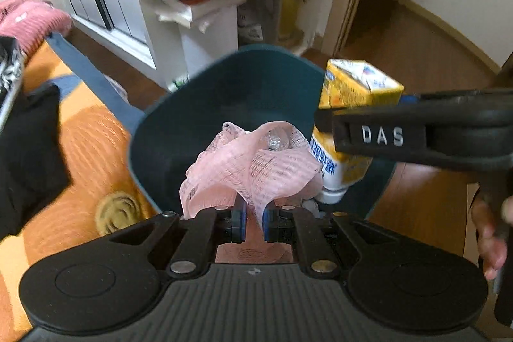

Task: Collect trash
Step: 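Open left gripper to drop the pink mesh bag while right releases the juice box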

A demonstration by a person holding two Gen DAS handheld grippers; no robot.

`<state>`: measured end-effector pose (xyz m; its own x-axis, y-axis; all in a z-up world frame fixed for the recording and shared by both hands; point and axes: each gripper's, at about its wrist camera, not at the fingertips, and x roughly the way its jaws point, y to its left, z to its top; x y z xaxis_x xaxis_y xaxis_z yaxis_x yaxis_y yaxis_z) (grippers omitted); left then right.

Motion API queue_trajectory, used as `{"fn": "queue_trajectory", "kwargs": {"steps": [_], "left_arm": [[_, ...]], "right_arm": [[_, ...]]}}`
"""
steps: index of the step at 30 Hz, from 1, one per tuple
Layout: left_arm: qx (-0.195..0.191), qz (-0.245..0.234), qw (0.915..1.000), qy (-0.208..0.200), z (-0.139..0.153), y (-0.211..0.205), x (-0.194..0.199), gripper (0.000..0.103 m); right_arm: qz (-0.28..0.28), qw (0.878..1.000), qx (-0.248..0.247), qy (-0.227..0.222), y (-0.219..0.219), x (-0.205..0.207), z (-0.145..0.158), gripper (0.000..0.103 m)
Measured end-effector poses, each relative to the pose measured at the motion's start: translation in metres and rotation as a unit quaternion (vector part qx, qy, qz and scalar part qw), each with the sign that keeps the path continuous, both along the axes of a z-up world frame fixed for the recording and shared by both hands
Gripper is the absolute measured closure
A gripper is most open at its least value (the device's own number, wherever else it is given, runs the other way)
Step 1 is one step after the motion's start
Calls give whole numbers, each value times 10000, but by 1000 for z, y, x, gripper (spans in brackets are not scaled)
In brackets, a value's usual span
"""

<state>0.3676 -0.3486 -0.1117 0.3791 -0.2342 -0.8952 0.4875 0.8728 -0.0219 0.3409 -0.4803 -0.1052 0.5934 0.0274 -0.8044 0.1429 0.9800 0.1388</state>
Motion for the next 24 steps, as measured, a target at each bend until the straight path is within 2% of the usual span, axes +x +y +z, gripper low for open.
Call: {"fn": "queue_trajectory", "kwargs": {"steps": [6,12,15,16,17,19,24], "left_arm": [[-1,67,9996,292,-26,-8,9,94],[-53,251,9979,599,-37,-7,14,89],[-121,330,9974,632,-36,-4,11,75],[-146,358,9974,607,-33,-3,9,66],[-166,382,9975,578,-32,-3,8,49],[-223,407,9979,459,-24,-1,3,34],[-345,389,9982,291,-1,5,-10,34]], "right_arm": [[-29,9999,-123,62,2,5,-10,52],[-54,9997,-206,78,-1,-1,-12,52],[-135,9997,-178,69,-4,-7,-10,52],[-169,9997,-139,69,-6,-10,-9,52],[-199,9997,-88,71,-8,-12,-7,52],[-252,9997,-21,75,-10,-18,-2,52],[-266,9996,-29,9,-14,-34,15,51]]}}
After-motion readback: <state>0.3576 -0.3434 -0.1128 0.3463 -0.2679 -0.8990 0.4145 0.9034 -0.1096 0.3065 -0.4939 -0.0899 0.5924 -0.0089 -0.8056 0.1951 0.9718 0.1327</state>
